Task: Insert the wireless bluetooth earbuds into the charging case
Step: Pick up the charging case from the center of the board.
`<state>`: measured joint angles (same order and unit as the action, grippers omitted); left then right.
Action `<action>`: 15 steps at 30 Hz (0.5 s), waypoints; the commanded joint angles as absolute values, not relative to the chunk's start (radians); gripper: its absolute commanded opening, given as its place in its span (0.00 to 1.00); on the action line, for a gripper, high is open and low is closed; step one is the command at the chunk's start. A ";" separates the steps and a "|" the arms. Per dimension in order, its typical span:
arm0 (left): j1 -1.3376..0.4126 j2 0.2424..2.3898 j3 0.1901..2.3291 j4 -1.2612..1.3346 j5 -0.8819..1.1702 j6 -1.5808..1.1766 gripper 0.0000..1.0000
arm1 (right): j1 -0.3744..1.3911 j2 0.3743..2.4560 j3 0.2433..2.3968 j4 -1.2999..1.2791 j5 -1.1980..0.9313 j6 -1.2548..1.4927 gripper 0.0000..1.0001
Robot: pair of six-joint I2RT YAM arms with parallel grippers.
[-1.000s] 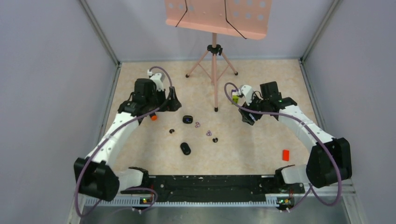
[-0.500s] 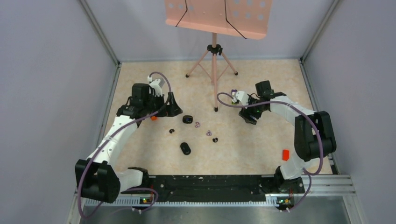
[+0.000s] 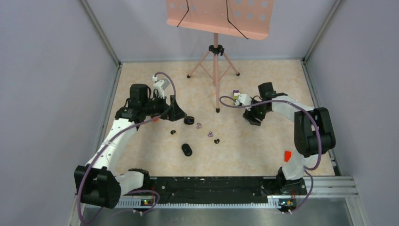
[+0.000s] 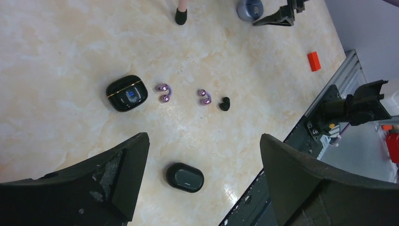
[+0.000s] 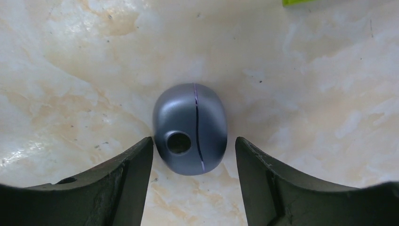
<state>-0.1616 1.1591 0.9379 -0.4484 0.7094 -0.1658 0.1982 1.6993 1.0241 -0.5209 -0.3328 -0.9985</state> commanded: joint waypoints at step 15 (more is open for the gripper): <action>-0.158 1.250 0.931 -0.220 0.859 -0.243 0.80 | 0.216 1.424 1.032 -0.553 -0.528 -1.043 0.25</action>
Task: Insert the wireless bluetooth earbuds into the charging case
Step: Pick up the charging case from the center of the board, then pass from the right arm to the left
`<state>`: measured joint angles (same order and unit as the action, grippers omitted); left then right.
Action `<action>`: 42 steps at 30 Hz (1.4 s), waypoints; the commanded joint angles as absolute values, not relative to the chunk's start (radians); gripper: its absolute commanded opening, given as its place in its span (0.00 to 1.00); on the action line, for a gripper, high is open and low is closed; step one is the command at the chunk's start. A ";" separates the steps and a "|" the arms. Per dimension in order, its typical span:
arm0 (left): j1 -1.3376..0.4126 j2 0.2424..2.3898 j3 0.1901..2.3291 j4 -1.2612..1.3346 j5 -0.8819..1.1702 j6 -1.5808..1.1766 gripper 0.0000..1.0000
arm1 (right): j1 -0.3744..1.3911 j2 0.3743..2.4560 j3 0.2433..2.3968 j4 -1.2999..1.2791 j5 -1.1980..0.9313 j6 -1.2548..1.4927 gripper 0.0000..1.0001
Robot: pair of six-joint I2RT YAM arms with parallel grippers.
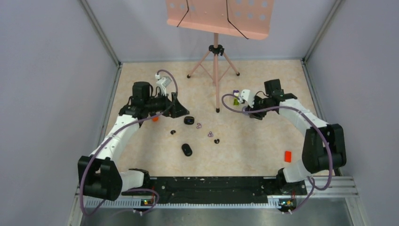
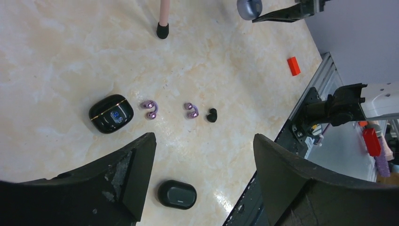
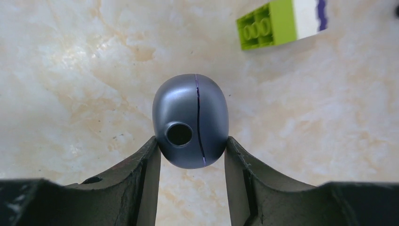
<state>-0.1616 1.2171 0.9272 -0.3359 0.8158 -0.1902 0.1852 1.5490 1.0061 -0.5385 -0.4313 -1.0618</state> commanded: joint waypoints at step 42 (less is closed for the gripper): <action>-0.369 1.491 1.180 0.222 1.085 -0.471 0.43 | 0.770 1.339 1.267 -0.251 -0.272 -0.785 0.26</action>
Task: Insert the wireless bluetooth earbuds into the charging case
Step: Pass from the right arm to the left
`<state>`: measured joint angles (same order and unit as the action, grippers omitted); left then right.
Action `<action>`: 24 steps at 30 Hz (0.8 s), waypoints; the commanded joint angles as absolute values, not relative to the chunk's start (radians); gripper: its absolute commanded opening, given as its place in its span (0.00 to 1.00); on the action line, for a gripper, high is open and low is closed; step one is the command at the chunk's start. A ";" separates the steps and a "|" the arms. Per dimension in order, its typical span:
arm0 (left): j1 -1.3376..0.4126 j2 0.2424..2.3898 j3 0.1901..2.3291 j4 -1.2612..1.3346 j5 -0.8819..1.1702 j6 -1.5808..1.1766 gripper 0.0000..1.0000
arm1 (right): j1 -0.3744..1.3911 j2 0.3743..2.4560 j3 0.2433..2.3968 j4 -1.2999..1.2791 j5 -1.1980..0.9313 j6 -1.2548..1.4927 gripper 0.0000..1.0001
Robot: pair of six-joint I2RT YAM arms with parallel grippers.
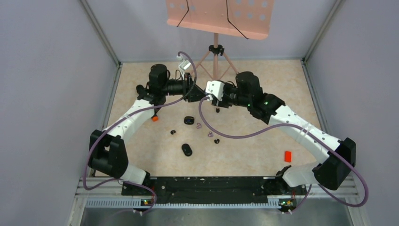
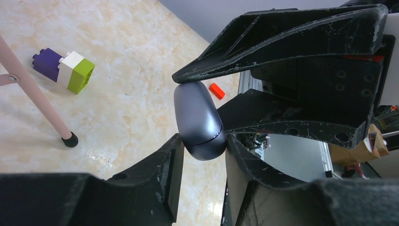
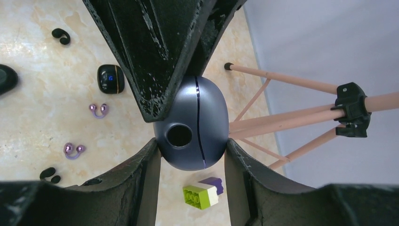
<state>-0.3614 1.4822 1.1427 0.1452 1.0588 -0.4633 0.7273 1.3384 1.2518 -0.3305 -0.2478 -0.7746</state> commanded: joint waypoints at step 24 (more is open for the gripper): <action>-0.360 1.409 1.063 0.311 1.231 -0.214 0.00 | 0.600 1.381 1.594 -0.653 -0.637 -0.412 0.75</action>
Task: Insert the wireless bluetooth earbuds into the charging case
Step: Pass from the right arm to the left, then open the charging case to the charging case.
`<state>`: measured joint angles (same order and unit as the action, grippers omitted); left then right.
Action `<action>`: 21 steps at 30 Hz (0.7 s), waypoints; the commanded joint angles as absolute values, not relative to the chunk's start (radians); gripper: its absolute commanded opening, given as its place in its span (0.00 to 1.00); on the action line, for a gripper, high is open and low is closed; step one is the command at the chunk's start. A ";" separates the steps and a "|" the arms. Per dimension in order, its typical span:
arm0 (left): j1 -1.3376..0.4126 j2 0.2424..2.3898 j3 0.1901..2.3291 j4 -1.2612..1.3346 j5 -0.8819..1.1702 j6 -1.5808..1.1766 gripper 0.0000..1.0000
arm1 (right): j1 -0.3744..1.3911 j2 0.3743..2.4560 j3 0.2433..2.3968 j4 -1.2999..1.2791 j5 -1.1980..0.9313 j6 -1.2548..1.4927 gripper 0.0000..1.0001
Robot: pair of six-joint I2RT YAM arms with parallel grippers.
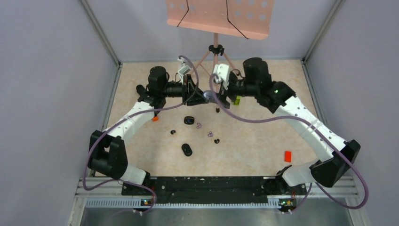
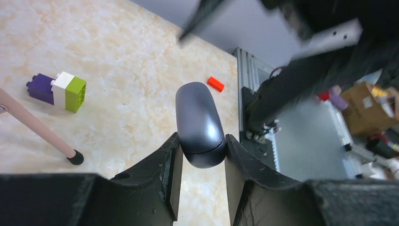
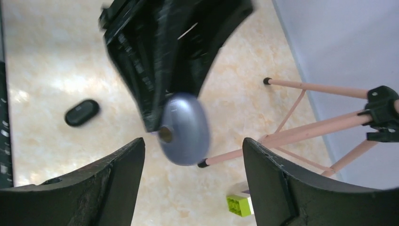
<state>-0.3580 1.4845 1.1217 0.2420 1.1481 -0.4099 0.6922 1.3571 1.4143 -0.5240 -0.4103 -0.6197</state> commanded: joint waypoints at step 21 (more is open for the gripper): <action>-0.388 1.282 0.958 0.275 1.240 0.227 0.00 | 0.605 1.564 1.730 -0.935 -0.884 -0.586 0.49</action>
<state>-0.3767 1.2938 0.9600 0.2359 1.2407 0.1955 0.5808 1.5616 1.6962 -0.9142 -0.8398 -0.5426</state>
